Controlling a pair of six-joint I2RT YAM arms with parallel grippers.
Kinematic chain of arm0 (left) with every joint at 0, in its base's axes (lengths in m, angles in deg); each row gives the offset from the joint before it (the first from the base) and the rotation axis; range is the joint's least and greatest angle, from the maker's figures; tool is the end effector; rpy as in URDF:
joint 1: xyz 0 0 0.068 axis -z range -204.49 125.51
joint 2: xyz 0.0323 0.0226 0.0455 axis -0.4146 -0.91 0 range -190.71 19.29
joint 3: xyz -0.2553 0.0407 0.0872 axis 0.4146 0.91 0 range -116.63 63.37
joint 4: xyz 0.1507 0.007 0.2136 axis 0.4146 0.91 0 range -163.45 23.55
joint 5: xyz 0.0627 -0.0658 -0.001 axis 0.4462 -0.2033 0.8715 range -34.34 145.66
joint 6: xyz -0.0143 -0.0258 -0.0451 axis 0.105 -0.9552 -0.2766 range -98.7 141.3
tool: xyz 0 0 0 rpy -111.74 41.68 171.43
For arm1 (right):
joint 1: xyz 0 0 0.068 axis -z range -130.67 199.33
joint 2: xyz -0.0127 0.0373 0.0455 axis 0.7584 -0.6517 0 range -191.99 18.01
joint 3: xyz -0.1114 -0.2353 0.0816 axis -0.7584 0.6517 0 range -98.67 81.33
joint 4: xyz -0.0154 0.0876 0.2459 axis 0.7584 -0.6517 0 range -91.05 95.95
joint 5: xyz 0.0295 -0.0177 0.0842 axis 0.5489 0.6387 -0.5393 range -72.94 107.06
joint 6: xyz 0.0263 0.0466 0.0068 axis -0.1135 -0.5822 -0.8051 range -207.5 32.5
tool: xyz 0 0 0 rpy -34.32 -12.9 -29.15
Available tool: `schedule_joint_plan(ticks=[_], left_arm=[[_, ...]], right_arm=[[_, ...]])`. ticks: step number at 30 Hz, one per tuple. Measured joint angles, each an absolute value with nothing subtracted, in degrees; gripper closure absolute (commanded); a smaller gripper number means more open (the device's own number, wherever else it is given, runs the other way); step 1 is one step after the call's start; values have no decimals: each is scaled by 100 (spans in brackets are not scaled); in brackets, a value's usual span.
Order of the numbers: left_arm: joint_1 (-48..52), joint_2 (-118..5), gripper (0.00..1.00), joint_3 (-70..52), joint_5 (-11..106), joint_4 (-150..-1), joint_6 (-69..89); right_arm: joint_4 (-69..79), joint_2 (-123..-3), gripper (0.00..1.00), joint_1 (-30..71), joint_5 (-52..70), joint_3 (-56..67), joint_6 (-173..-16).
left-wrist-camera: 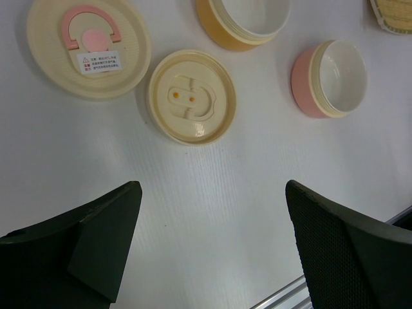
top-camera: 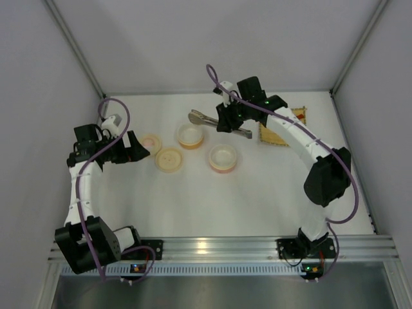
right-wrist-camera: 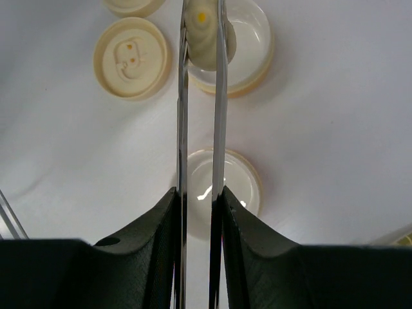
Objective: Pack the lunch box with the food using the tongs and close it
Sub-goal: Place the fake food in the packing box.
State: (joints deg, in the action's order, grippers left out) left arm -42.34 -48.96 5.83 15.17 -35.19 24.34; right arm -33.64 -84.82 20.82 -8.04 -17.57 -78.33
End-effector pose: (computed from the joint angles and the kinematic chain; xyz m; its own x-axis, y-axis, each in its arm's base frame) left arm 0.2360 0.0518 0.2960 -0.7078 -0.1855 -0.6816 0.2106 0.8657 -0.4542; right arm 0.3481 0.2061 0.3408 -0.4855 -0.4280 -0.7623 -0.7900 0.5882 0.1729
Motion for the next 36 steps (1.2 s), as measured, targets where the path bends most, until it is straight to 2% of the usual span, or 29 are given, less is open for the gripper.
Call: schedule_joint_plan(ticks=[7, 22, 36], left_arm=[[-4234, -4896, 2, 583, 1476, -3517, 2430], [-4245, -4896, 2, 586, 1430, -3519, 2434], [-4247, -4916, 2, 616, 1408, -3523, 2441]], right_arm=[[-3340, -9286, 85, 1430, -647, -2222, -7894], [-3305, -10060, 81, 1395, -267, -2646, -7918], [-3307, -10331, 60, 1437, -131, -2753, -7903]])
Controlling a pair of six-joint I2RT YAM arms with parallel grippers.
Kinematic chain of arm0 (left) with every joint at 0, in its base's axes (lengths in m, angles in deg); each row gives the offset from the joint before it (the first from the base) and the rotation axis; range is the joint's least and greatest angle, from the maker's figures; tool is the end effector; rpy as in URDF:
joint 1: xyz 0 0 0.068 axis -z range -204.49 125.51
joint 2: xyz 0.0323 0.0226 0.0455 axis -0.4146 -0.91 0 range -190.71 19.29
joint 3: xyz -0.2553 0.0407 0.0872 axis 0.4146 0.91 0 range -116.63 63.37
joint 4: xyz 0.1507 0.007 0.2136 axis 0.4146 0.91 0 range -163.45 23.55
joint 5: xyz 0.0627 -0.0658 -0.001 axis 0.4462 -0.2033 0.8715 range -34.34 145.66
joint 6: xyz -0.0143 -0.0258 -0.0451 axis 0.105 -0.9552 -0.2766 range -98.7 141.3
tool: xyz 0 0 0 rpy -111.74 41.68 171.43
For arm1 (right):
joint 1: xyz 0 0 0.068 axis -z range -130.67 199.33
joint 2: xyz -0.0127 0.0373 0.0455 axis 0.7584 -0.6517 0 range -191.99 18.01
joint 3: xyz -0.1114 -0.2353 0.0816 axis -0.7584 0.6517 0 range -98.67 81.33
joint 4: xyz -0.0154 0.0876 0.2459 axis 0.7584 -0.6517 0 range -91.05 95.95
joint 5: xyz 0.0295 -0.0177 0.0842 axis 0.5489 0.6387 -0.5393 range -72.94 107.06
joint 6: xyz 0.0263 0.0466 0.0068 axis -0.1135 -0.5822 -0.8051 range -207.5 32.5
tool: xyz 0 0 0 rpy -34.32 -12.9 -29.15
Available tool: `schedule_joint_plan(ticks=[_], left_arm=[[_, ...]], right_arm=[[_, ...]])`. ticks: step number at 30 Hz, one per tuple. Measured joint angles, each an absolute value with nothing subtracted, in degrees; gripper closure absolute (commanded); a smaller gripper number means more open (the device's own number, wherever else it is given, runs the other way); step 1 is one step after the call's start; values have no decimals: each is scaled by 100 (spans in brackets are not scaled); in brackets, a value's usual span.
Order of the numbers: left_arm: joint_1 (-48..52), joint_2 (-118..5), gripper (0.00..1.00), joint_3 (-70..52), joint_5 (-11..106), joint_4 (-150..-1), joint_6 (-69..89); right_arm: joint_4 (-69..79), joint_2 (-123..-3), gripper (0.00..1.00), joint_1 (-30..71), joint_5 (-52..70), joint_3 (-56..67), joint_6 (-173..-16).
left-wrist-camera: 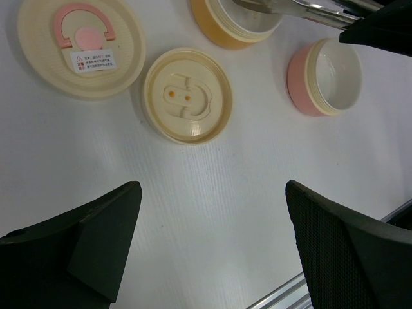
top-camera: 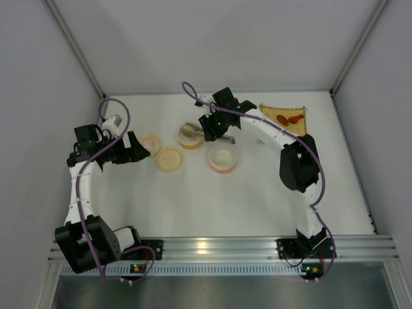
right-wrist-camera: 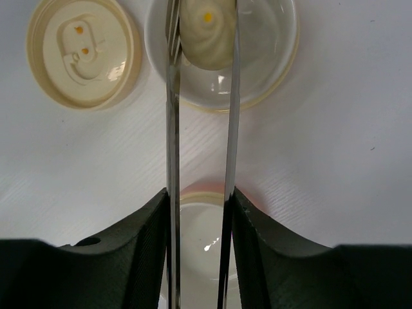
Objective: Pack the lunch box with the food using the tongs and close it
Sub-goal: Place the fake food in the packing box.
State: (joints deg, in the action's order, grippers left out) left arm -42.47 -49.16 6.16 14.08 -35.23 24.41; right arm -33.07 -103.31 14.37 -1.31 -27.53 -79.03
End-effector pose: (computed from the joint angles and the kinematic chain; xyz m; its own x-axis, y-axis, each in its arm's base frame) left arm 0.2360 0.0519 0.2938 -0.7119 -0.1883 -0.6765 0.2185 0.8562 -0.4682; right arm 0.3842 0.2822 0.2604 -0.5305 -0.5415 -0.6522 -0.7914 0.5920 0.1522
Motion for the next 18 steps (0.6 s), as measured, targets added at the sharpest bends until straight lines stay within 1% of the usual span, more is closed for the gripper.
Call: schedule_joint_plan(ticks=[4, 10, 13, 18], left_arm=[[-4247, -4925, 2, 616, 1386, -3523, 2441], [-4249, -4925, 2, 616, 1386, -3523, 2443], [-4252, -4925, 2, 616, 1386, -3523, 2441], [-4252, -4925, 2, 616, 1388, -3523, 2441]], right_arm=[[-3307, -10331, 52, 1439, -116, -2753, -7901], [-3310, -10331, 49, 1450, -105, -2753, -7901], [-3310, -10329, 44, 1452, -103, -2753, -7903], [-3312, -10309, 45, 1454, -103, -2753, -7903]])
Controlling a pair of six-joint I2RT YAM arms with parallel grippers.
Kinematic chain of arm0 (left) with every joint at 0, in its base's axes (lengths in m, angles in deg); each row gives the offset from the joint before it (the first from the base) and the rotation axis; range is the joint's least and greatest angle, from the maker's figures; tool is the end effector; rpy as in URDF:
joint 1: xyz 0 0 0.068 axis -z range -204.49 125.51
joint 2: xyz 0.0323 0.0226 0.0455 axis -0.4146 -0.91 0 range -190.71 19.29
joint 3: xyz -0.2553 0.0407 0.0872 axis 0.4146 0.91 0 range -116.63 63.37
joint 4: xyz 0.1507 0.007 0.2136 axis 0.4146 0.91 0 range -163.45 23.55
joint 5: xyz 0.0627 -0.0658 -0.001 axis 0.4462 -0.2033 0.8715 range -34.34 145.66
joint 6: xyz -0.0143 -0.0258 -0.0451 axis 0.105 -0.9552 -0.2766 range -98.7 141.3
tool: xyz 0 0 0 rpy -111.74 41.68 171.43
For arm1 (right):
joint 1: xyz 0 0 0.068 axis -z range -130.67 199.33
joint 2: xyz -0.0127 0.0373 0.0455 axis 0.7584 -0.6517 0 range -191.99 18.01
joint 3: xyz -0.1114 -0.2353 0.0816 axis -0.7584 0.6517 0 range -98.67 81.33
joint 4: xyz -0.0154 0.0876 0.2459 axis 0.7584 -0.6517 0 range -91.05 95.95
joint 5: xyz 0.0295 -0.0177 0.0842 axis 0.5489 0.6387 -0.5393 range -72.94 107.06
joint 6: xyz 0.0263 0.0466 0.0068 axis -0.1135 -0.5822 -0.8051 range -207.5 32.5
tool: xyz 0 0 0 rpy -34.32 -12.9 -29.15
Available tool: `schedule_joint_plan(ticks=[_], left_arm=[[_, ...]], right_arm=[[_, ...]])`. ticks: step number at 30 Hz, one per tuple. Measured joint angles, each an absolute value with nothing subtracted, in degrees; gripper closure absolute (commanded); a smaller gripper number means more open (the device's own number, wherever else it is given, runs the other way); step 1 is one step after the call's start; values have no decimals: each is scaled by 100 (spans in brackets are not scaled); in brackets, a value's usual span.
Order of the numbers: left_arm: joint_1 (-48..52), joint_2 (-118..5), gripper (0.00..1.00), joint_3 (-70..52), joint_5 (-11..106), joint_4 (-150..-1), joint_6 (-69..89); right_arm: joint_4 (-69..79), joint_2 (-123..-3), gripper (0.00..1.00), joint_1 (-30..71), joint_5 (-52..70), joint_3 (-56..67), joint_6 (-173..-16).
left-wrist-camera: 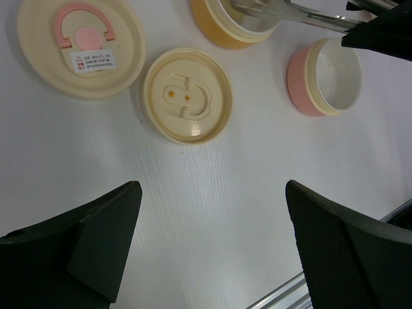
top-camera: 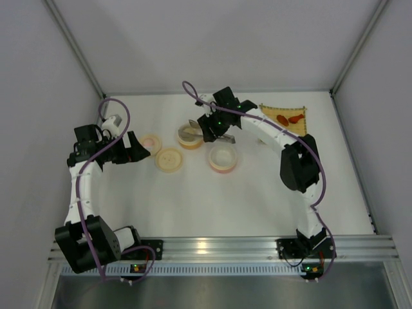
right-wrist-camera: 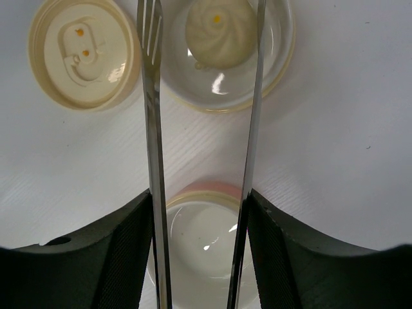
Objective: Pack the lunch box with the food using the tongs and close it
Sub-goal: Place the fake food in the packing box, then pick up the fake food from the plate.
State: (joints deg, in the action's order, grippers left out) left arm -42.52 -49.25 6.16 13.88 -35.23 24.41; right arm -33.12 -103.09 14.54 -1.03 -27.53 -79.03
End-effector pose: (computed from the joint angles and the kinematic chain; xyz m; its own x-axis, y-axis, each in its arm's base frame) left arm 0.2362 0.0520 0.2935 -0.7127 -0.1894 -0.6755 0.2193 0.8545 -0.4709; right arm 0.3846 0.2806 0.2620 -0.5307 -0.5392 -0.6539 -0.7885 0.5970 0.1477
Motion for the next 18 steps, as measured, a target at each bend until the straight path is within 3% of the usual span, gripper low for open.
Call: schedule_joint_plan(ticks=[8, 18], left_arm=[[-4252, -4907, 2, 625, 1360, -3519, 2563], [-4252, -4702, 2, 758, 1303, -3431, 2942]], right_arm=[[-3349, -9809, 46, 1854, -319, -2731, -8139], [-3371, -7999, 48, 4287, -295, -1403, -7844]])
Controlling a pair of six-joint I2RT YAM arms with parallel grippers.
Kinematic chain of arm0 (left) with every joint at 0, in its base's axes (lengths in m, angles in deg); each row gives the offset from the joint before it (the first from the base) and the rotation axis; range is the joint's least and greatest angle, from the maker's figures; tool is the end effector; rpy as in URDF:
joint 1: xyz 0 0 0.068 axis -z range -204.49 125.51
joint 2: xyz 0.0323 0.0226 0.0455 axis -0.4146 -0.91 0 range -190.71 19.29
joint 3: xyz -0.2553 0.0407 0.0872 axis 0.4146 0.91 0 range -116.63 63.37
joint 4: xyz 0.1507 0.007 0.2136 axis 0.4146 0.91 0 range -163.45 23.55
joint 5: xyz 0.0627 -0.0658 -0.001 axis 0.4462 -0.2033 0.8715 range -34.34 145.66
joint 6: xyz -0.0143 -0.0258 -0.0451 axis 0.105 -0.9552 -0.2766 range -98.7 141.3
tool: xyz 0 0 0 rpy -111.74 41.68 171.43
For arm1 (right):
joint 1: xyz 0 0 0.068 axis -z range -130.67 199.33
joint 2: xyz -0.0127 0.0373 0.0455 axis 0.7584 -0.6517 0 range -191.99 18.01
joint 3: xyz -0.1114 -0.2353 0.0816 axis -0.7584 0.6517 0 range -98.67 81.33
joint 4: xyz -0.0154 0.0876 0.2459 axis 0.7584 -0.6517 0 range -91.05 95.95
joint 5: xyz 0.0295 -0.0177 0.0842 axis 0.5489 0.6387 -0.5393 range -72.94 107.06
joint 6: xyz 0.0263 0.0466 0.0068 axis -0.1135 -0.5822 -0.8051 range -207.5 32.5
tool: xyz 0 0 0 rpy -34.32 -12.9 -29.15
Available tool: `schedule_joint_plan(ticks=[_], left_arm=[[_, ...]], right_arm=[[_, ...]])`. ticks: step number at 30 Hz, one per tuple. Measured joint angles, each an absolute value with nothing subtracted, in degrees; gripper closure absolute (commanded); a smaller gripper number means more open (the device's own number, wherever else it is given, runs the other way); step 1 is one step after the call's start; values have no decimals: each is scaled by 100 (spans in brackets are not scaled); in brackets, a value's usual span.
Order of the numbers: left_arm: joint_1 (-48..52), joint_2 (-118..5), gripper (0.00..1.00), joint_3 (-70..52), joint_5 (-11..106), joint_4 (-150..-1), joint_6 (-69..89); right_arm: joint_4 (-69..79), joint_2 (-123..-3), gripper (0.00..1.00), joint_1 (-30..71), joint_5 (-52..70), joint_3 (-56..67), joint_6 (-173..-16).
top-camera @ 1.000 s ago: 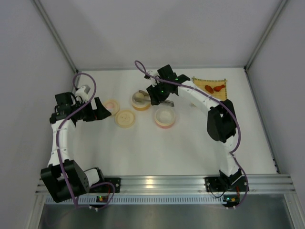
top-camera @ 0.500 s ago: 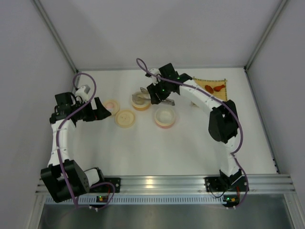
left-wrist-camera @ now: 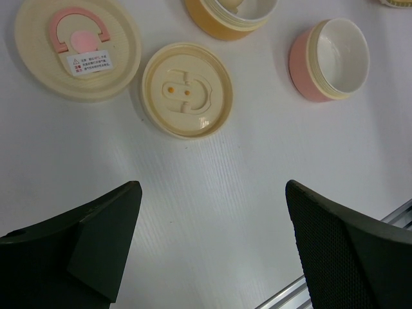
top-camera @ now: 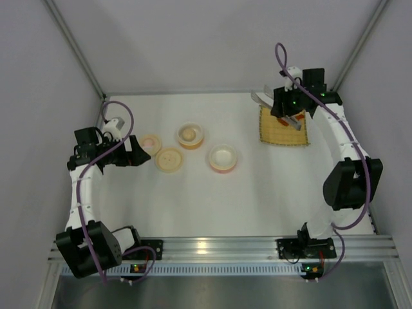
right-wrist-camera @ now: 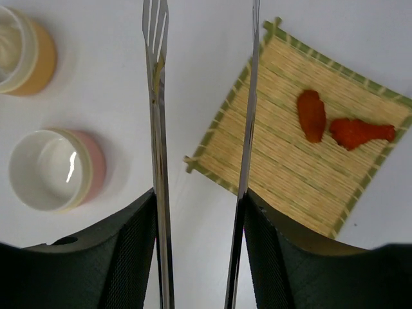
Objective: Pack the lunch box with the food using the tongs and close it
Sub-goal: Pick up the fake food from the plate.
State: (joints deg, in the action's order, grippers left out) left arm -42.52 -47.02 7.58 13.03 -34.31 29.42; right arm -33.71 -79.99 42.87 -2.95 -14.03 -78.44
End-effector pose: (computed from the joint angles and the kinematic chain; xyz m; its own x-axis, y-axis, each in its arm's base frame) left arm 0.2268 0.0486 0.2932 -0.6907 -0.1155 -0.7139 0.2897 0.8603 -0.4195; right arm 0.3800 0.0552 0.3512 -0.6042 -0.2173 -0.7666 -0.4581 0.8820 0.1110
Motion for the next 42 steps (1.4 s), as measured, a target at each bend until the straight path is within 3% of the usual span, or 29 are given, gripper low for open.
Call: schedule_joint_plan(ticks=[13, 22, 42], left_arm=[[-4252, -4686, 1, 760, 1303, -3331, 3049], [-4252, -4743, 2, 760, 1299, -3331, 2998], [-4252, -4765, 2, 760, 1305, -3333, 2994]], right_arm=[[-3688, -7986, 55, 6081, -81, -753, -7477], [-3559, -7439, 54, 6097, 415, 460, -8830], [-2392, -7363, 51, 5524, 1849, 545, -10773]])
